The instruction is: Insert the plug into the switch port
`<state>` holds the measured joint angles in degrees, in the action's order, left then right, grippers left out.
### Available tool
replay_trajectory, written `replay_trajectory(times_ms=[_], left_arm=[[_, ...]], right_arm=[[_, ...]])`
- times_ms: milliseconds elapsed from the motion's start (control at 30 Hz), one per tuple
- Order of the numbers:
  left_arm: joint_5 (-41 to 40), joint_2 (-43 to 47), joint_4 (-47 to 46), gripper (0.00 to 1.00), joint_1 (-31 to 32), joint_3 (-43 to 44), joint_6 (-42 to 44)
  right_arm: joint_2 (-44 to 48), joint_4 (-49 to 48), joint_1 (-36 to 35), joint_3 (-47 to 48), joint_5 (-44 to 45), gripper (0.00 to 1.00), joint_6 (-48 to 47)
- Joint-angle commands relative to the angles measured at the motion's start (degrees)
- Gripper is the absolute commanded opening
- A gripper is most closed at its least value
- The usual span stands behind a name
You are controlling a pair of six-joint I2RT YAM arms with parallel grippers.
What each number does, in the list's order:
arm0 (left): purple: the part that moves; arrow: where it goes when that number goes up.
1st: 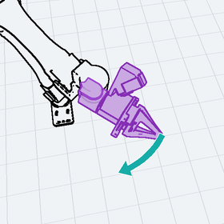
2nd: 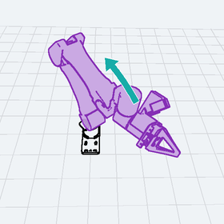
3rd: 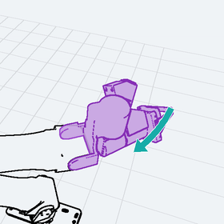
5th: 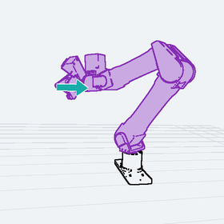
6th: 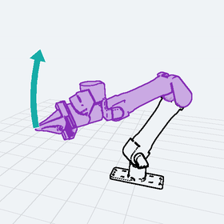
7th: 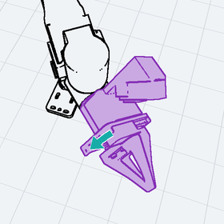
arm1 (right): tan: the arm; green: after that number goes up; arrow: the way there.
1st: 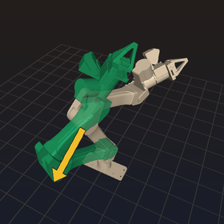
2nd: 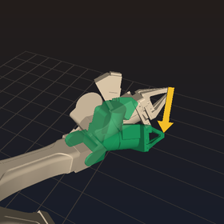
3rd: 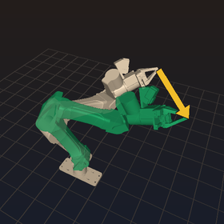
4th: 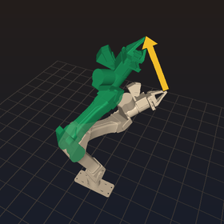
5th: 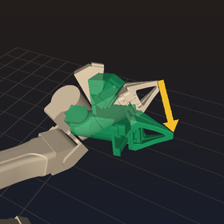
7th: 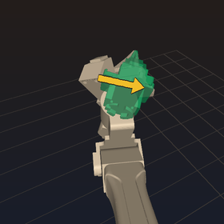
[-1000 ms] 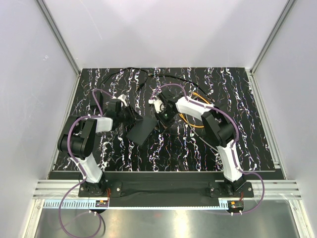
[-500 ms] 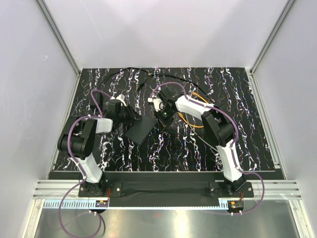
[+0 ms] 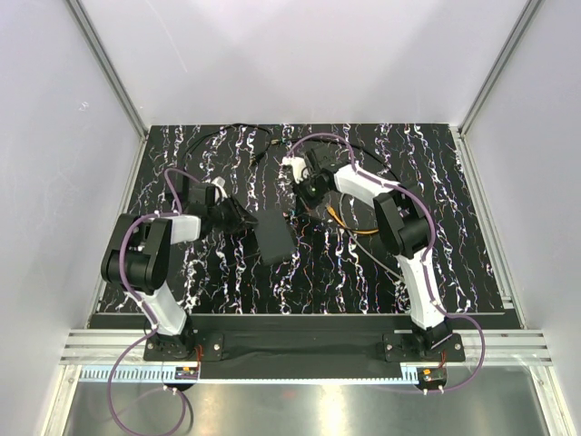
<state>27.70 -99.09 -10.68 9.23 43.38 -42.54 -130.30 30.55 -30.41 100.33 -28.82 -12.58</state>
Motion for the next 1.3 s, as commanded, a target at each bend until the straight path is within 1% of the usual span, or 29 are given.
replay_trajectory(times_ms=[0, 67, 200, 233, 300, 467, 633, 800, 900, 967, 1100, 1233, 1267], left_arm=[[15.80, 0.57, 7.24, 0.33, 3.07, 1.96, 1.49], [15.54, 0.04, 8.47, 0.37, 2.63, 3.37, 2.81], [15.28, -0.93, 9.36, 0.40, 2.63, 5.49, 3.61], [15.27, -1.19, 9.36, 0.41, 2.54, 5.67, 3.61], [14.93, -1.37, 9.53, 0.41, 2.63, 5.93, 4.05], [14.48, -2.95, 10.50, 0.42, 2.54, 8.74, 6.59], [13.69, -4.79, 13.92, 0.42, 1.93, 13.04, 10.63], [12.82, -6.29, 19.81, 0.43, 0.35, 18.05, 16.16], [12.46, -6.47, 22.18, 0.43, -0.27, 19.28, 18.36], [12.20, -6.64, 24.55, 0.43, -0.88, 19.82, 19.42], [11.93, -6.03, 25.27, 0.43, -1.50, 19.03, 20.13], [11.76, -4.54, 24.65, 0.43, -1.50, 16.40, 19.43], [11.59, -4.36, 24.56, 0.43, -1.50, 16.13, 19.52]], right_arm=[[0.66, -15.97, -3.69, 4.61, -10.29, 0.00, 1.33], [2.24, -15.87, -4.13, 2.43, -10.12, 0.00, 1.50], [4.70, -13.94, -4.21, 0.48, -7.84, 0.02, 2.21], [4.97, -13.50, -4.13, 0.39, -7.48, 0.05, 2.38], [5.06, -11.57, -4.13, 0.48, -7.13, 0.06, 2.38], [5.67, -8.32, -4.30, -0.31, -7.30, 0.06, 2.56], [6.99, -7.96, -4.57, -3.47, -8.36, 0.05, 1.86], [8.48, -8.66, -6.06, -6.29, -8.45, 0.01, 2.38], [8.83, -8.49, -6.41, -7.17, -8.54, 0.02, 3.17], [9.10, -8.48, -6.76, -8.22, -8.97, 0.02, 4.05], [10.59, -10.50, -7.47, -10.95, -7.75, 0.05, 4.49], [9.72, -9.72, -7.47, -9.38, -6.69, 0.06, 3.88], [9.45, -9.02, -7.55, -8.93, -6.69, 0.12, 3.96]])
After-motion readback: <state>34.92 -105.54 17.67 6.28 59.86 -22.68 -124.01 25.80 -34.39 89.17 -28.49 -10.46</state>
